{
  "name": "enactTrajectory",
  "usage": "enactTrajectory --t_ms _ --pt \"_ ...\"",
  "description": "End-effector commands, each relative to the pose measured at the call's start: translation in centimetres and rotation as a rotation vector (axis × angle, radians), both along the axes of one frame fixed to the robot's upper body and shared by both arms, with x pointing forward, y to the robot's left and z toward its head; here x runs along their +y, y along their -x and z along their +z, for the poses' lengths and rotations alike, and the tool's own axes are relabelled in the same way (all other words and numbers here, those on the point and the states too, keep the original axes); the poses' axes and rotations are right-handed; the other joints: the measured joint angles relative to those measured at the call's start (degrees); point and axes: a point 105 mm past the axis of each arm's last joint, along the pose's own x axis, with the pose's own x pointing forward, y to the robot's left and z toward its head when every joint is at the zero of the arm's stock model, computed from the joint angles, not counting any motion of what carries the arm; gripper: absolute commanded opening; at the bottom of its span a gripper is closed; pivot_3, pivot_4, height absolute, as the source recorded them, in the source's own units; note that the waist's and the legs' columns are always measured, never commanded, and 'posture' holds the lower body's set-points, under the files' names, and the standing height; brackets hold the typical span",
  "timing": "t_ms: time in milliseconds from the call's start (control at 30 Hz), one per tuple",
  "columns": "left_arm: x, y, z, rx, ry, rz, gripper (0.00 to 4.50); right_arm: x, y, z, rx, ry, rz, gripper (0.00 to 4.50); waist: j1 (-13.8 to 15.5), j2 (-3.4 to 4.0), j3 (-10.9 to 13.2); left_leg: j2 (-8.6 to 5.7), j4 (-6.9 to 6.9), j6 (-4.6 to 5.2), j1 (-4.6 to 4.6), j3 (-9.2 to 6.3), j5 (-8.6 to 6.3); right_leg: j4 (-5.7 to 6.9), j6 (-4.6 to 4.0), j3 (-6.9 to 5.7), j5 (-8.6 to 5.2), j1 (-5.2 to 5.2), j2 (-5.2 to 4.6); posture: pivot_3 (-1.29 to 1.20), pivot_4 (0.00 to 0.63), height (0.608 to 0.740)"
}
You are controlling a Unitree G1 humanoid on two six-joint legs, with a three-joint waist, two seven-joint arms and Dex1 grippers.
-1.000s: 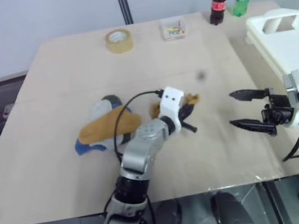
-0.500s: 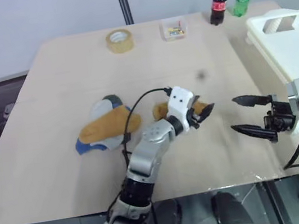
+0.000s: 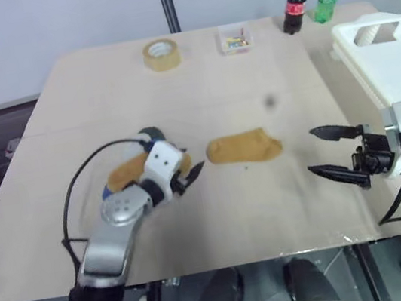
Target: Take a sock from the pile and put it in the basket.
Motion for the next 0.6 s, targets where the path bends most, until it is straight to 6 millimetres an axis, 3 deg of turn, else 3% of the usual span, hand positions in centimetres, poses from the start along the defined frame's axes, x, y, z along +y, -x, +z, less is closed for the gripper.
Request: enactTrajectory --t_ms 33,333,467,600 --pt "1.7 -0.5 0.9 -0.105 -0.094 0.112 2.90 0.2 0.0 0.7 -0.025 0.004 0.022 4.50 0.12 0.00 0.00 0.00 0.00 0.00 0.00 -0.02 0.00 0.01 0.00 -0.02 0.00 0.01 0.00 0.00 0.150 0.740" --pt "2.1 -1.9 0.6 -0.174 -0.122 0.192 2.90 0.4 -0.3 0.7 -0.019 0.010 0.037 4.50 0.01 0.01 -0.01 0.00 0.00 0.00 0.02 -0.02 0.00 0.01 0.00 -0.04 0.00 0.03 -0.01 0.00 0.150 0.740" --pt "1.9 -1.8 0.3 -0.165 -0.096 0.188 1.97 0.3 -0.3 0.6 -0.017 0.014 0.034 4.50 -0.03 0.01 -0.01 0.00 0.00 0.00 0.01 -0.01 -0.01 0.01 0.00 -0.03 0.00 0.02 -0.01 0.00 0.150 0.740" --pt "1.8 -1.8 0.2 -0.164 -0.096 0.177 0.23 0.3 -0.1 0.5 -0.016 0.014 0.028 4.50 -0.01 0.01 -0.01 0.00 0.00 0.00 0.01 -0.02 -0.01 0.01 0.00 -0.03 0.00 0.02 -0.01 0.00 0.150 0.740"
